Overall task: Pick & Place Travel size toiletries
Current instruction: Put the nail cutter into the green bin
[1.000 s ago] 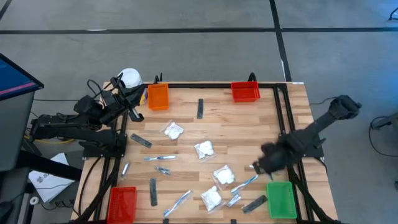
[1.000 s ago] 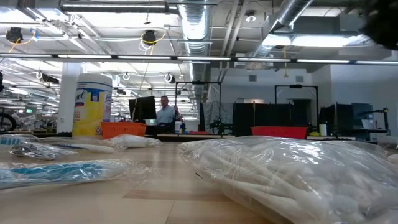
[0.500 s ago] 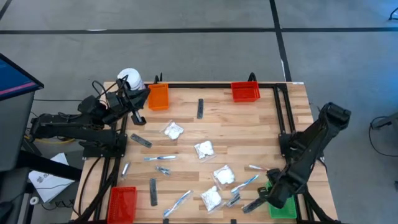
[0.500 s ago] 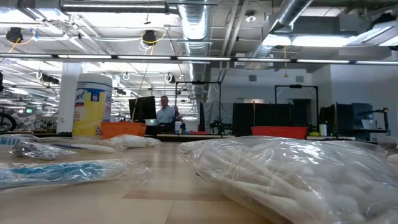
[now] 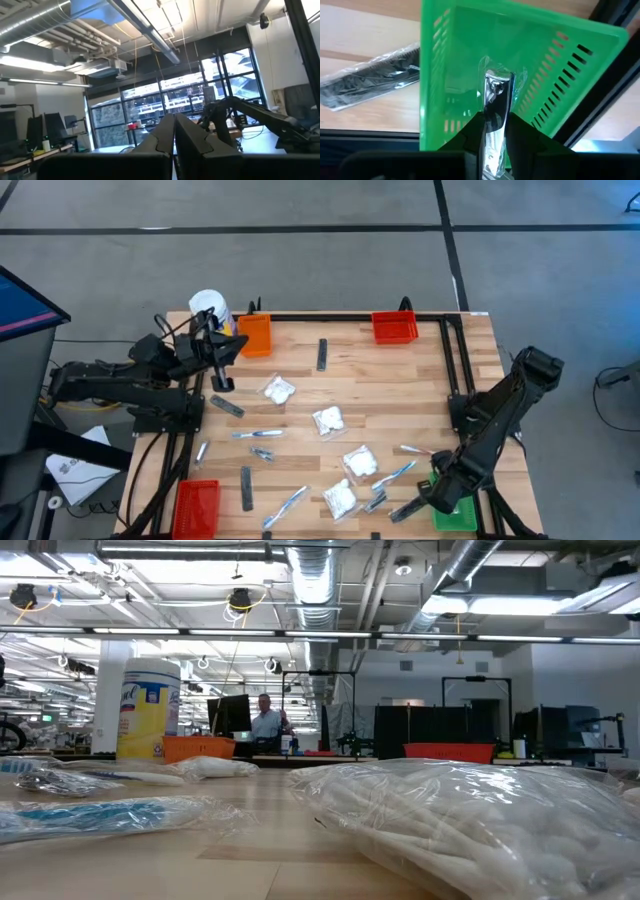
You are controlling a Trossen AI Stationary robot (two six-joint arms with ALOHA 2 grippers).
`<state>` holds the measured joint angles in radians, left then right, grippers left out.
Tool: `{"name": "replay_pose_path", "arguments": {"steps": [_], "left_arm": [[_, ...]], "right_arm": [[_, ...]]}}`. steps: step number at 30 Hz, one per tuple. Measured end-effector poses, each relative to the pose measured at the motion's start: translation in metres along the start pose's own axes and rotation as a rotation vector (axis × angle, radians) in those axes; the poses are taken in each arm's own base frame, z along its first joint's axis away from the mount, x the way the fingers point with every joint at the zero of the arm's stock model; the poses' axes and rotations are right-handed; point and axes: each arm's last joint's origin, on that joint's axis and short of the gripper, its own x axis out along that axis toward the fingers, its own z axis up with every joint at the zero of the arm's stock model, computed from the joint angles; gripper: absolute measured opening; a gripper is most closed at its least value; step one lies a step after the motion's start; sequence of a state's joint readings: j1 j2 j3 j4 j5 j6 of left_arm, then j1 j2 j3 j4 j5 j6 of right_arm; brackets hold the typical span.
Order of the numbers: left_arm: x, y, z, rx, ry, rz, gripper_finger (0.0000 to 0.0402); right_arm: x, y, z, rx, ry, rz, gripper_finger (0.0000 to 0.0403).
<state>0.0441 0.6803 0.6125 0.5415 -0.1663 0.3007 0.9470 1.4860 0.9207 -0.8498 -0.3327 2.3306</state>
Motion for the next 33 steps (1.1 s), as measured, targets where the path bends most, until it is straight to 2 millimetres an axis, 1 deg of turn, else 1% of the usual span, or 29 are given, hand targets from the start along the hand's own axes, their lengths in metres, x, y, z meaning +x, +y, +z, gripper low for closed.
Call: {"name": "replay_pose_path", "arguments": {"steps": [4,6,8,11,14,16,19,22,25,33], "left_arm": [[0.005,-0.003,-0.003,-0.043,-0.016,-0.05,0.0008],[0.008,-0.007,-0.005,-0.067,-0.034,-0.112,0.0008],[0.012,-0.011,-0.008,-0.084,-0.063,-0.212,0.0008],[0.019,-0.02,-0.012,-0.095,-0.126,-0.406,0.0008],[0.026,-0.033,-0.021,-0.1,-0.187,-0.608,0.0008],[0.031,-0.043,-0.027,-0.108,-0.215,-0.668,0.0008],[0.038,-0.054,-0.036,-0.112,-0.243,-0.69,0.0008],[0.04,-0.061,-0.041,-0.077,-0.248,-0.697,0.0008],[0.04,-0.062,-0.04,-0.061,-0.254,-0.668,0.0008],[0.04,-0.061,-0.039,-0.066,-0.255,-0.667,0.0008]], "right_arm": [[0.001,-0.001,0.0,0.011,0.004,-0.029,0.0054],[0.002,-0.001,0.001,0.012,0.001,-0.032,0.0054],[0.003,-0.002,0.001,0.013,0.002,-0.036,0.0054],[0.003,-0.003,0.003,0.015,-0.013,-0.052,0.0054],[0.003,-0.005,0.005,0.023,-0.026,-0.07,0.0054],[0.003,-0.005,0.005,0.019,-0.028,-0.073,0.0054],[0.003,-0.005,0.005,0.018,-0.029,-0.074,0.0054],[0.003,-0.005,0.005,0.018,-0.029,-0.074,0.0054],[0.003,-0.006,0.006,0.017,-0.033,-0.079,0.0054],[0.003,-0.007,0.006,0.021,-0.041,-0.087,0.0054]]}}
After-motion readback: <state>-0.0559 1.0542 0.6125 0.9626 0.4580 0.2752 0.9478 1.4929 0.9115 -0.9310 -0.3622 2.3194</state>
